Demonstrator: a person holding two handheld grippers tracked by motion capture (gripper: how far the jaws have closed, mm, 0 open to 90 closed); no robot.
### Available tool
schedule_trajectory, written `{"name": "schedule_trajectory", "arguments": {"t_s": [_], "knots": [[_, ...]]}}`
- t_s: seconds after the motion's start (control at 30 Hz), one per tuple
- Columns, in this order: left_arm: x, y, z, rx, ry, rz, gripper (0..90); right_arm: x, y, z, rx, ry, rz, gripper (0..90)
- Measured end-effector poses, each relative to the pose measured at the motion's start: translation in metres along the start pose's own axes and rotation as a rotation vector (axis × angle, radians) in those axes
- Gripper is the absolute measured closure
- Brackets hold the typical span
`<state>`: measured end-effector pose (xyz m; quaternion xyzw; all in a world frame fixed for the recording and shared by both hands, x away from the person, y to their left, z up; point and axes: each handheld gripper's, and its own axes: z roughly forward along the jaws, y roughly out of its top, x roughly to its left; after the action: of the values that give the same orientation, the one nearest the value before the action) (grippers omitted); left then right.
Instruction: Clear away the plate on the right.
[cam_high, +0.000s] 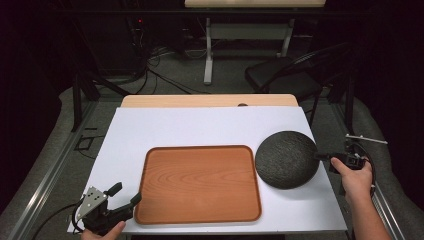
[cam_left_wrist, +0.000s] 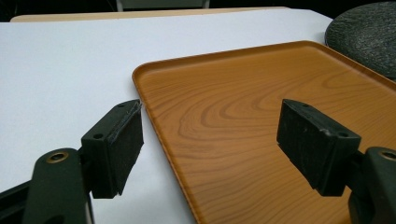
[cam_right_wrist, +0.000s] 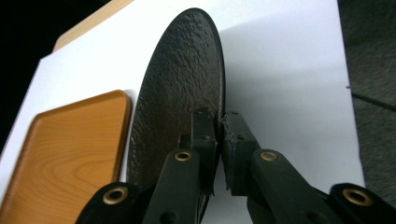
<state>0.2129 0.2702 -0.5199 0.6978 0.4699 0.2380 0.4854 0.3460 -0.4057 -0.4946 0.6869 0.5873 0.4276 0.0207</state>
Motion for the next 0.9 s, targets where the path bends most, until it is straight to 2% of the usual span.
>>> {"name": "schedule_trajectory", "arguments": {"t_s": [0.17,0.2,0.27,0.5,0.8,0.9], "knots": [[0.000,0.000,0.000,0.001,-0.001,0.000,23.0,-0.002,0.000,0.002,-0.008,0.032,0.046,86.7],[0.000,0.000,0.000,0.000,-0.001,0.000,23.0,-0.003,0.001,0.001,0.009,0.035,0.058,87.0],[0.000,0.000,0.000,-0.001,-0.001,-0.001,23.0,-0.003,0.002,0.002,0.006,0.040,0.055,87.2],[0.000,0.000,-0.001,0.002,-0.002,-0.001,23.0,-0.002,0.006,0.003,0.037,0.037,0.093,87.7],[0.000,0.000,0.000,0.000,-0.001,-0.001,23.0,-0.001,0.015,0.005,0.090,0.026,0.113,87.8],[0.000,0.000,0.000,0.000,-0.001,-0.002,22.9,0.002,0.019,0.005,0.097,0.022,0.096,87.8]]}}
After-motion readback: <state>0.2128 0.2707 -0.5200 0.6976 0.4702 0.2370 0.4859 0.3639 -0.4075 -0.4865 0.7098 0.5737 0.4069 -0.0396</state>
